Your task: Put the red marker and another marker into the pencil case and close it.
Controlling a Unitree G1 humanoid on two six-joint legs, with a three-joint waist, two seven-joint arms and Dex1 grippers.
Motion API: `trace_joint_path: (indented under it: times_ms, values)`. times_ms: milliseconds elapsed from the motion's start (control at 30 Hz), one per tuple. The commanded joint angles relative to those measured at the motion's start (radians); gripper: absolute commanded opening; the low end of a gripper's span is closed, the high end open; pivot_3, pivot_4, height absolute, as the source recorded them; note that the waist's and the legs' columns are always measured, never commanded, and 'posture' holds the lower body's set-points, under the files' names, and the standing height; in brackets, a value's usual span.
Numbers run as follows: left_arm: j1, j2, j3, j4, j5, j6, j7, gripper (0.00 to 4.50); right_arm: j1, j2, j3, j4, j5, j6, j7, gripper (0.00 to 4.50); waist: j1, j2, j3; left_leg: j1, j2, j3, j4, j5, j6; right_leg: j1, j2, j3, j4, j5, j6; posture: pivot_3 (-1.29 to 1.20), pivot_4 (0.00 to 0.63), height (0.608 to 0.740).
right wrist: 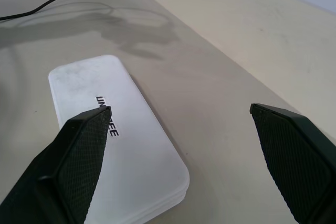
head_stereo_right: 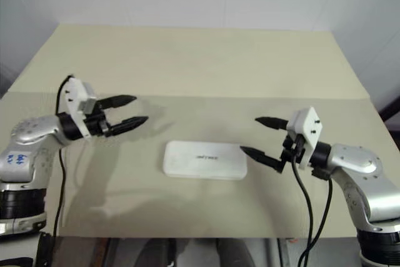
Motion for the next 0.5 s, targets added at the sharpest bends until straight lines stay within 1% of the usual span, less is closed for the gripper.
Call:
trace_joint_path:
  times_ms: [33, 100, 233, 267, 300, 367, 500]
  values:
    - [0.05, 0.034, 0.055, -0.072, -0.024, -0.023, 0.009, 4.45, 0.024, -0.058, -0.068, 0.031, -0.029, -0.07, 0.055, 4.5, 0.001, 0.0, 0.0, 0.0, 0.0, 0.0, 0.0, 0.0, 0.0, 0.0, 0.0, 0.0, 0.0, 0.0, 0.0, 0.0, 0.15, 0.74]
    - [0.095, 0.048, 0.09, -0.099, -0.056, -0.01, -0.003, 4.45, 0.026, -0.084, -0.103, 0.062, -0.029, -0.089, 0.067, 4.5, 0.001, 0.0, 0.0, 0.0, 0.0, 0.0, 0.0, 0.0, 0.0, 0.0, 0.0, 0.0, 0.0, 0.0, 0.0, 0.0, 0.15, 0.74]
    - [0.141, 0.058, 0.08, -0.141, -0.036, -0.04, 0.013, 4.45, 0.014, -0.137, -0.147, 0.147, -0.015, -0.117, 0.139, 4.5, 0.0, 0.0, 0.0, 0.0, 0.0, 0.0, -0.001, 0.0, 0.0, 0.0, 0.0, 0.0, -0.001, 0.0, 0.0, 0.0, 0.15, 0.74]
    - [0.146, 0.062, 0.086, -0.136, -0.037, -0.042, 0.011, 4.45, 0.021, -0.147, -0.143, 0.15, -0.017, -0.125, 0.159, 4.5, 0.001, 0.0, 0.0, 0.0, 0.0, 0.0, 0.0, 0.0, 0.0, 0.0, 0.0, 0.0, -0.001, 0.0, 0.0, 0.0, 0.15, 0.74]
    - [0.152, 0.069, 0.091, -0.125, -0.016, -0.091, 0.003, 4.45, 0.027, -0.158, -0.134, 0.153, -0.024, -0.137, 0.181, 4.5, 0.0, 0.0, 0.0, 0.0, 0.0, 0.0, 0.0, 0.0, 0.0, 0.0, 0.0, 0.0, -0.001, 0.0, 0.0, 0.0, 0.15, 0.74]
    - [0.158, 0.092, 0.089, -0.108, -0.016, -0.101, -0.021, 4.45, 0.019, -0.171, -0.124, 0.174, -0.038, -0.159, 0.206, 4.5, 0.0, 0.0, 0.0, 0.001, 0.0, 0.0, 0.0, 0.0, 0.0, 0.001, 0.0, 0.0, -0.001, 0.0, 0.0, 0.0, 0.15, 0.74]
    - [0.187, 0.117, 0.089, -0.104, -0.03, -0.099, -0.031, 4.45, -0.026, -0.153, -0.103, 0.215, -0.055, -0.18, 0.198, 4.5, -0.007, 0.0, 0.0, 0.001, 0.0, 0.001, -0.001, 0.0, 0.0, 0.0, 0.0, 0.001, -0.001, 0.0, 0.0, 0.0, 0.15, 0.74]
